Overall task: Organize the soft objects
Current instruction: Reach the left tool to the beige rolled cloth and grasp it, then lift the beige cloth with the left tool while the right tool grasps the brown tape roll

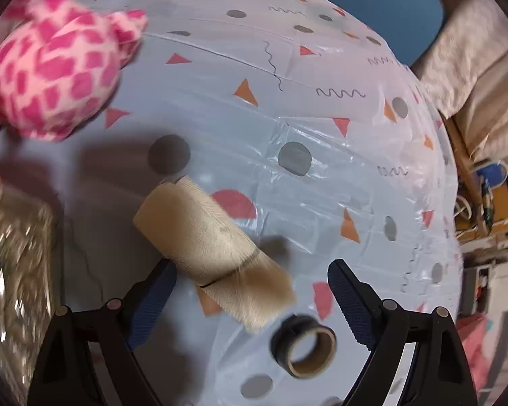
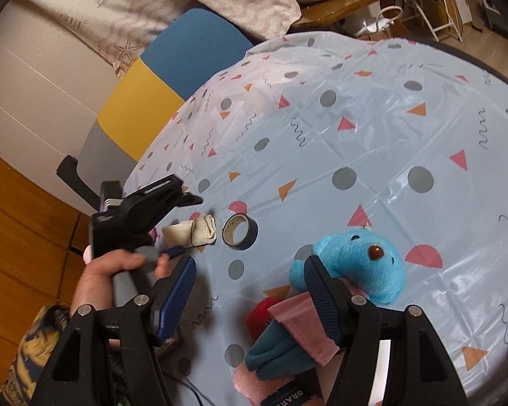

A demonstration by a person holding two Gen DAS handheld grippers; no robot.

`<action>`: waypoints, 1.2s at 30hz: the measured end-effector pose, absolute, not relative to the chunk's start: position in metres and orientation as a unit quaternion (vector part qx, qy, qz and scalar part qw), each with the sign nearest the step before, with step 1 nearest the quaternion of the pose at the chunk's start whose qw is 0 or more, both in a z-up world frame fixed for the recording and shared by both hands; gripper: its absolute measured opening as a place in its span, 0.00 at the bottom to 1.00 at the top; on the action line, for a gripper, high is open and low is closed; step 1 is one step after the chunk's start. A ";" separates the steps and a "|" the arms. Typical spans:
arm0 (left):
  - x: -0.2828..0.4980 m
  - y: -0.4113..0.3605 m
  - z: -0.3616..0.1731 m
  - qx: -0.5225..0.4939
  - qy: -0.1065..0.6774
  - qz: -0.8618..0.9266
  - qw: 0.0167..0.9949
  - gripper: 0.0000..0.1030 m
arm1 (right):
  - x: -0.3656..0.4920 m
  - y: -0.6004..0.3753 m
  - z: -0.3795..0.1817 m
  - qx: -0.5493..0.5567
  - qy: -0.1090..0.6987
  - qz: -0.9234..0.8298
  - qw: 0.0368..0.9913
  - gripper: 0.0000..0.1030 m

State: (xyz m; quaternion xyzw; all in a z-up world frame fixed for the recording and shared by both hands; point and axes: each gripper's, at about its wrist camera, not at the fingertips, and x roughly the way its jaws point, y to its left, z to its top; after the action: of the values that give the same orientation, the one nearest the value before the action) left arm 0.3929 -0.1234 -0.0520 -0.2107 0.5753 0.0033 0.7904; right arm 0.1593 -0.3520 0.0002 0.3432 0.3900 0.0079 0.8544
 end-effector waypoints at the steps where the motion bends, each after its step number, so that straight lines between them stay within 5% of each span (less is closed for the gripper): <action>1: 0.396 -0.124 -0.055 -0.202 0.576 0.000 0.792 0.64 | 0.159 -0.352 0.000 0.345 0.391 0.008 0.854 0.65; 10: 0.386 -0.136 -0.059 -0.128 0.568 -0.071 0.810 0.41 | 0.161 -0.353 -0.004 0.351 0.397 0.005 0.848 0.65; 13: 0.372 -0.139 -0.052 -0.108 0.566 -0.089 0.813 0.22 | 0.161 -0.355 -0.005 0.352 0.398 -0.001 0.847 0.65; 27: 0.226 -0.131 0.039 0.041 0.437 -0.238 0.867 0.20 | 0.157 -0.366 -0.007 0.348 0.392 -0.038 0.851 0.65; 36: 0.109 -0.075 0.021 0.064 0.431 -0.297 0.850 0.20 | 0.169 -0.337 -0.001 0.285 0.415 -0.004 0.864 0.65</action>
State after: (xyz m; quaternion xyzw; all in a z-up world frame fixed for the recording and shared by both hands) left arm 0.1094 -0.0746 0.0211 0.0635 0.4308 -0.2970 0.8498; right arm 0.1687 -0.3367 -0.0008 0.2848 0.4155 -0.0036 0.8639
